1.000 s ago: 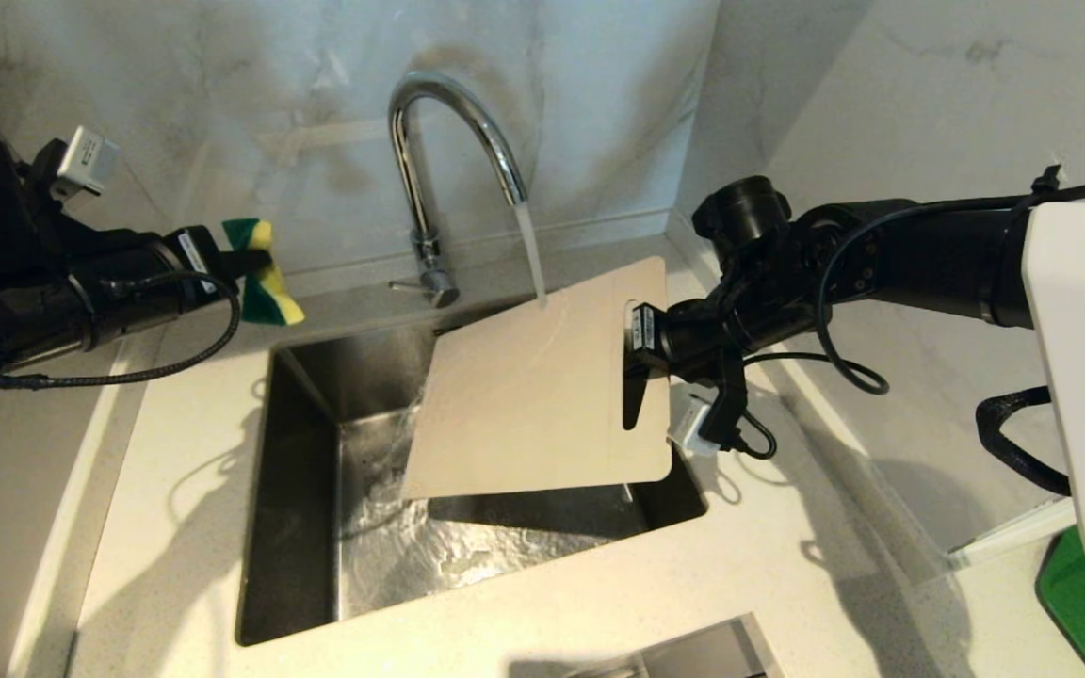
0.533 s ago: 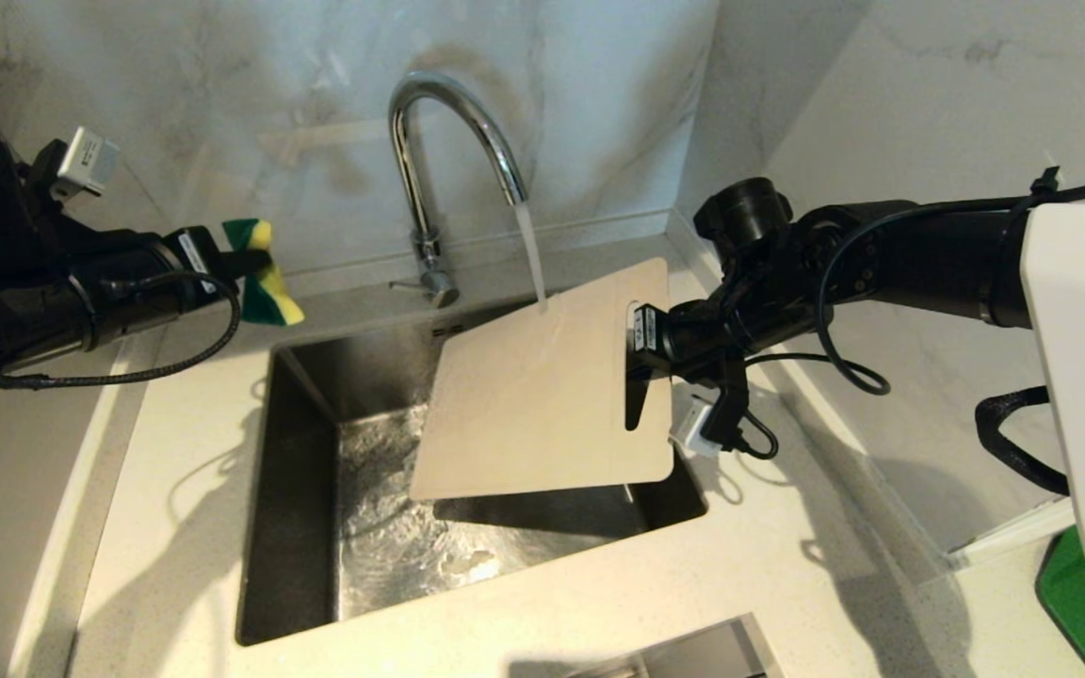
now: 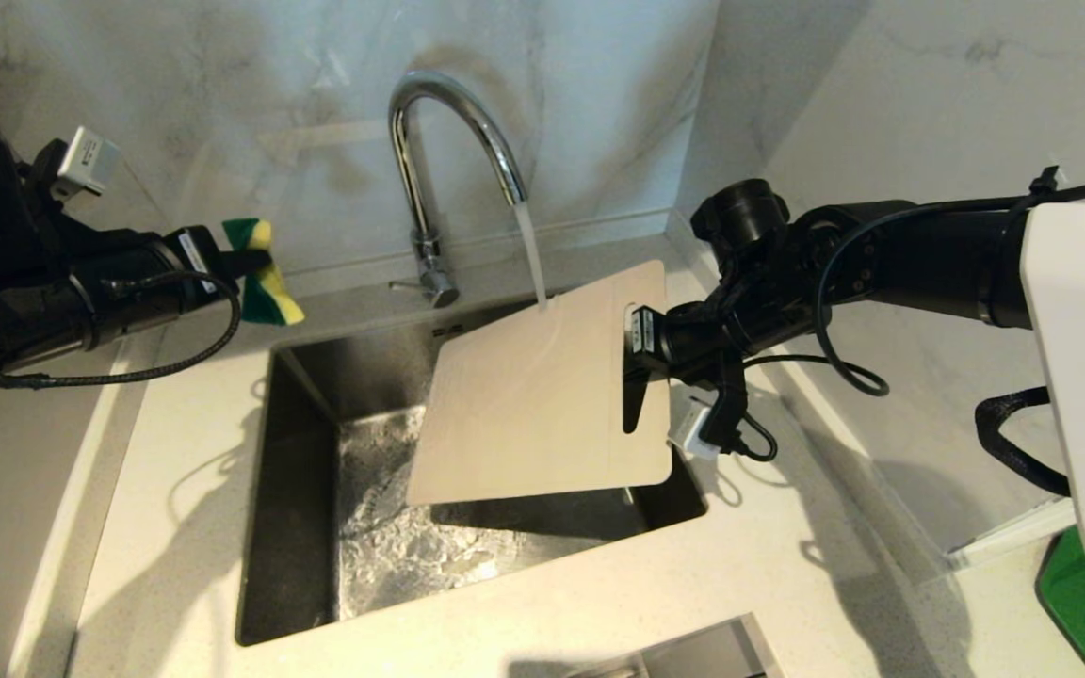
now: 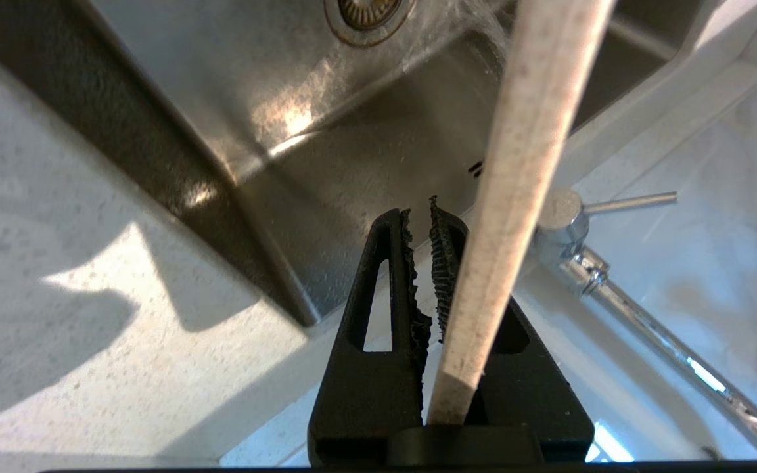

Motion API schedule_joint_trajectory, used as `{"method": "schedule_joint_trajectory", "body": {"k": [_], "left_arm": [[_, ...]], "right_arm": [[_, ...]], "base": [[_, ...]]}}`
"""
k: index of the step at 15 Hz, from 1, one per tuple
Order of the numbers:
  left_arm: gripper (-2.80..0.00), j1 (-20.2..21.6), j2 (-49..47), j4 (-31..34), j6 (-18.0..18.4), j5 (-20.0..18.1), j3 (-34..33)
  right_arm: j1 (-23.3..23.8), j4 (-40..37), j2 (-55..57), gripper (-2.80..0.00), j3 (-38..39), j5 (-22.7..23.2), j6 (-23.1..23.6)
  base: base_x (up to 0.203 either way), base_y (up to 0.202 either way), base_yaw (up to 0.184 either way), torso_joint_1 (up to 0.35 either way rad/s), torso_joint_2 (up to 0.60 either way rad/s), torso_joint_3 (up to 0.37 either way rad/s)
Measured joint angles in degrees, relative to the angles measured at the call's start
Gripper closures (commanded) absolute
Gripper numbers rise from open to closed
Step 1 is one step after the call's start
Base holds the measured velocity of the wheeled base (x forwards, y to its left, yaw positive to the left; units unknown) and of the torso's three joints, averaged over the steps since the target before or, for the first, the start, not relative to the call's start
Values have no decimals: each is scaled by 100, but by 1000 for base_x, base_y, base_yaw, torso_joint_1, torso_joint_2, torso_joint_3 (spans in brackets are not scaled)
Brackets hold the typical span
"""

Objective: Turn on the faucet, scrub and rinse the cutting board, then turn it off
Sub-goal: Scrub the cutting board underwater

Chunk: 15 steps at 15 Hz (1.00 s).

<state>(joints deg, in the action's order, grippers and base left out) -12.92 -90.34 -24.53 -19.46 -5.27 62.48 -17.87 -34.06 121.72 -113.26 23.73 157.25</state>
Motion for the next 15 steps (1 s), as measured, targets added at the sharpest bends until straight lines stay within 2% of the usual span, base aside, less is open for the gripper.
{"method": "schedule_joint_trajectory", "body": {"k": [9,11,15], "left_arm": [[0,-138,57,-2,-2,45,-84],[0,-318,71,-2,0,150,-138],[0,-1102,60,0,-76,381,-289]], "right_arm": [[-248,11,-722,0,657,-14,0],[-369,13,-883,0,681,-17,0],[-588,16,-1076,0,731,-25,-2]], "base": [[0,0,0,0,0,0],[0,0,0,0,0,0],[0,0,0,0,0,0]]}}
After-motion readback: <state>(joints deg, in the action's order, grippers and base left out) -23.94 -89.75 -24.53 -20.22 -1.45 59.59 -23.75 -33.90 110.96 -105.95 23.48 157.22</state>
